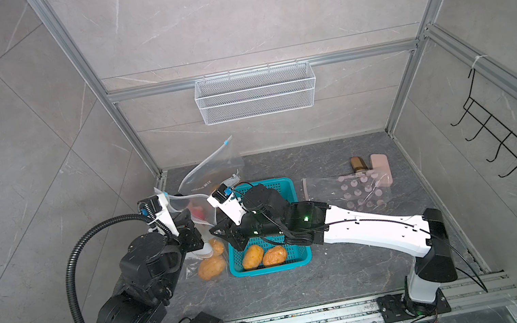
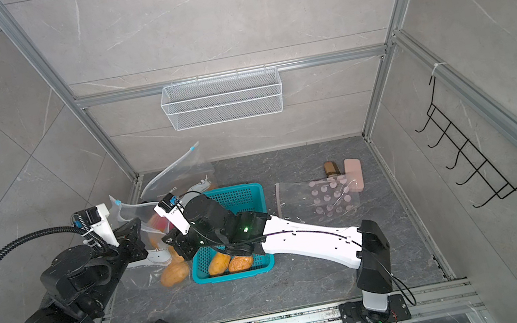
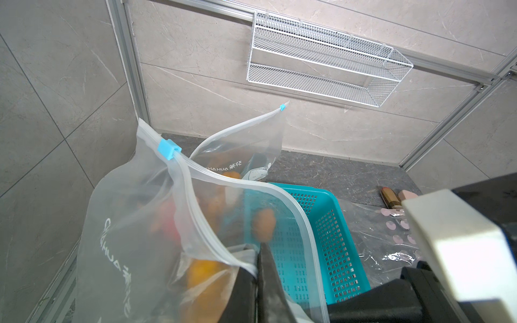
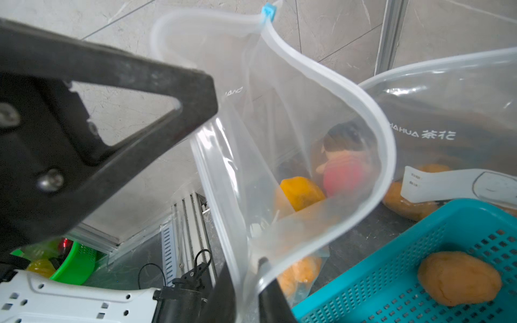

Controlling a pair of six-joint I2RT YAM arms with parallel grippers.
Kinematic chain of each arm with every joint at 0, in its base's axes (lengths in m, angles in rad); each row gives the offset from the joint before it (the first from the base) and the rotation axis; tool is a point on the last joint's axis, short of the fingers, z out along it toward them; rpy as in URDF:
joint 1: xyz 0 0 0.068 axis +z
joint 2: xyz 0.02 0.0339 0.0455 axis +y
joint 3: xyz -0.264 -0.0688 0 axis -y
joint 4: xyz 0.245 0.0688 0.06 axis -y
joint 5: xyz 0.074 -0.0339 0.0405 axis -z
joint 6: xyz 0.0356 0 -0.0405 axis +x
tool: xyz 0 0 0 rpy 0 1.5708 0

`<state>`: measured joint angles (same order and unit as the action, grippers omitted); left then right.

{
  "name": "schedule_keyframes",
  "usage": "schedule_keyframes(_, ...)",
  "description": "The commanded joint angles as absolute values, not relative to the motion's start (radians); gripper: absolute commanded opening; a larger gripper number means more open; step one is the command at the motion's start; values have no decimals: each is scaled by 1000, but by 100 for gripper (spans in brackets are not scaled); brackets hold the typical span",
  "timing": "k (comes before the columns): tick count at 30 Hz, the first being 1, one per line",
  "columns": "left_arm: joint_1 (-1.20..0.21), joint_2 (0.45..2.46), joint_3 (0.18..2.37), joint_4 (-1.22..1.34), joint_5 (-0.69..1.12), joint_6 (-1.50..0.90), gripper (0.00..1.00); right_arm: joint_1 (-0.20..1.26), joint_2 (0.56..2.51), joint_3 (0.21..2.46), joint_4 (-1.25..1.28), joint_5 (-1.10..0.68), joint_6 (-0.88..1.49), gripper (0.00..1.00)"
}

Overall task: Put the potatoes into a zipper bag and zip it
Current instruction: Adjust the zipper food storage bag in the basket.

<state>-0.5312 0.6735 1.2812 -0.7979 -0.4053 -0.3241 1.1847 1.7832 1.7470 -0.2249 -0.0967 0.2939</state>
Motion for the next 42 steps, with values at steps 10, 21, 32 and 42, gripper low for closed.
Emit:
schedule_keyframes(10, -528, 628, 1310, -749, -328, -240, 11, 1190, 1778, 1870, -283, -87, 140, 0)
schedule_keyframes(21, -528, 560, 1401, -824, -315, -211, 70, 1190, 1733, 2029, -306, 120, -245, 0)
schedule_keyframes(32, -529, 504, 1409, -844, -308, -195, 70, 1137, 1798, 2252, -413, 138, -484, 0)
schedule_keyframes(42, -529, 465, 1228, -939, -178, -172, 69, 1080, 1490, 1667, -328, -11, -631, 0)
